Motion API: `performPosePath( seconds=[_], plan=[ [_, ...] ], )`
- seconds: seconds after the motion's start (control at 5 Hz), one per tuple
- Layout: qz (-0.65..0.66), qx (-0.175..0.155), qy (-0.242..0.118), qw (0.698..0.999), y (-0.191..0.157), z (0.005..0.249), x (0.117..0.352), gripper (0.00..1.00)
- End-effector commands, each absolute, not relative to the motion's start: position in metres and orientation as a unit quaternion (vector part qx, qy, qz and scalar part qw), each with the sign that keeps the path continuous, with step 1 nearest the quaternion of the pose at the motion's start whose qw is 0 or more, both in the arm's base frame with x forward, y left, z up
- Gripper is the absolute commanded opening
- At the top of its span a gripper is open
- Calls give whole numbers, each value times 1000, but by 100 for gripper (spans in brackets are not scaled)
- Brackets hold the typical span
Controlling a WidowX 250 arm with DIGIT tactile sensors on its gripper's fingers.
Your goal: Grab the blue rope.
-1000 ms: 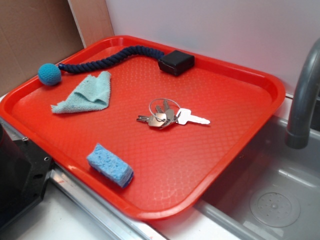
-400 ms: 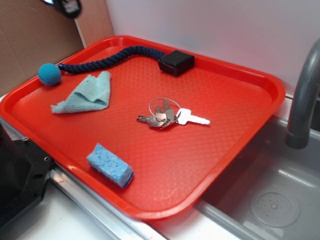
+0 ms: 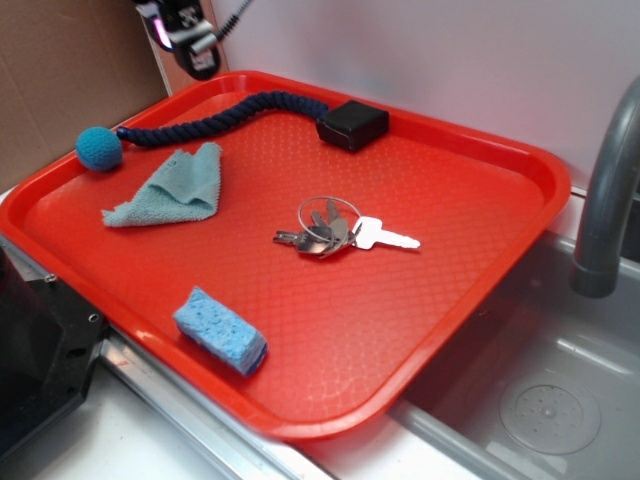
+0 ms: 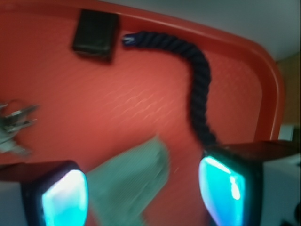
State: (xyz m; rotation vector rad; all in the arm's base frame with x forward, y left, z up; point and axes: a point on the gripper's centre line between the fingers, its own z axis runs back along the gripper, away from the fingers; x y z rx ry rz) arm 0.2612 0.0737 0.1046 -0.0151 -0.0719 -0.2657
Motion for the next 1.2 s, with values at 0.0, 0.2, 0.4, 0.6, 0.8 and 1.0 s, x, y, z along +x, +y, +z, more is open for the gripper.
performPosePath(
  seconds=[0.0, 0.2, 0.4, 0.6, 0.8, 1.0],
  plan=[
    [-168, -3, -89, 982, 100, 80, 300, 100],
    [-155, 8, -82, 984, 117, 61, 310, 100],
    [-149, -4, -68, 986, 121, 45, 313, 100],
    [-170, -2, -46, 984, 105, 28, 310, 100],
    [-174, -6, -38, 984, 102, 18, 311, 100],
    [-179, -20, -36, 983, 98, 13, 306, 0]
  ],
)
